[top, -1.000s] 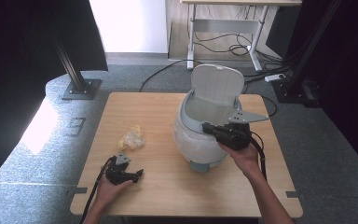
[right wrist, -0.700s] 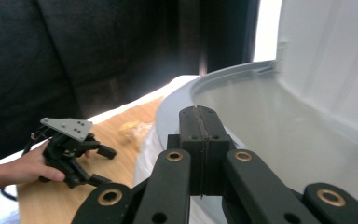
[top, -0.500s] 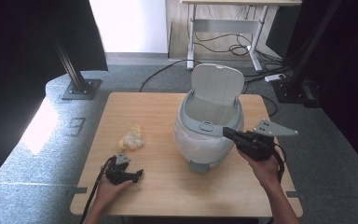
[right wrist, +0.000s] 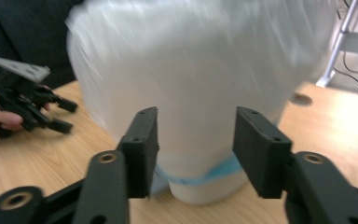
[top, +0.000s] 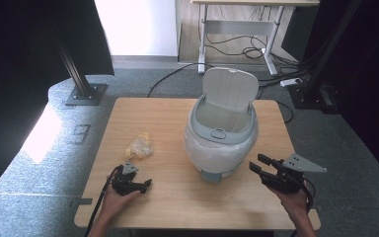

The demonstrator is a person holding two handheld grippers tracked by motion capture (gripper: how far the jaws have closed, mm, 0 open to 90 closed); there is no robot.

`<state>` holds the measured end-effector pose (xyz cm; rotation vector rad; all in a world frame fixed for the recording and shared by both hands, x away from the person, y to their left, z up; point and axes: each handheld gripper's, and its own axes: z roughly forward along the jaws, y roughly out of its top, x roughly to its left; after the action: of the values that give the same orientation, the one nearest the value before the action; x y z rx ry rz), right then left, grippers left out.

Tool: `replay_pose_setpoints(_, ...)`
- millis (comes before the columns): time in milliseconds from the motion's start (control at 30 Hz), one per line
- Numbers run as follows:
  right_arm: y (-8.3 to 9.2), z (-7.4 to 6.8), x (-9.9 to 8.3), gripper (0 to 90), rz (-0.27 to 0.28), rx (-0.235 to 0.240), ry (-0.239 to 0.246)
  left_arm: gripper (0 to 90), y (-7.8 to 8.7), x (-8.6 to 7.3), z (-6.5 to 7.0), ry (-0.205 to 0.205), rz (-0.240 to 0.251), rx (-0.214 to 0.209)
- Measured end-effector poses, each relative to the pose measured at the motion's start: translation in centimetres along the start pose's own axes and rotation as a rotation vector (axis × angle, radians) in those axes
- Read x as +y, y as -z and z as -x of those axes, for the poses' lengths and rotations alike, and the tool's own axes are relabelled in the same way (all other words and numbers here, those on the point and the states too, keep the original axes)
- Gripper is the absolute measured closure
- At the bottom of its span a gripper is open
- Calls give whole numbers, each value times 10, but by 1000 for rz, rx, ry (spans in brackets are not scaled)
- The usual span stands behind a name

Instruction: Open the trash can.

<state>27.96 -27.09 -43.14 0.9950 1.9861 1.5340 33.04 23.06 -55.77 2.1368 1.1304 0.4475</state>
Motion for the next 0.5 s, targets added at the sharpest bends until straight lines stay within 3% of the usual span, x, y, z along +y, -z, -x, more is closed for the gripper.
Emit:
replay_pose_setpoints(100, -3, 5, -20, 417, -16, -46, -14, 178, 0, 0, 0, -1, -1, 0)
replay_pose_setpoints(167, -4, 6, -25, 405, -23, -56, -12, 178, 0, 0, 0, -1, -1, 0)
replay_pose_setpoints(200, -6, 10, -37, 397, -43, -80, -16, 178, 0, 0, 0, 0, 0, 0)
replay_pose_setpoints(267, -7, 11, -41, 397, -50, -83, -22, 178, 0, 0, 0, 0, 0, 0)
replay_pose_setpoints(300, -9, 16, -51, 397, -67, -82, -52, 178, 0, 0, 0, -1, 0, 0)
replay_pose_setpoints(367, -11, 19, -60, 397, -84, -85, -67, 178, 0, 0, 0, 0, 0, 0)
replay_pose_setpoints(500, -14, 25, -75, 397, -128, -102, -78, 178, 0, 0, 0, -1, -1, 1)
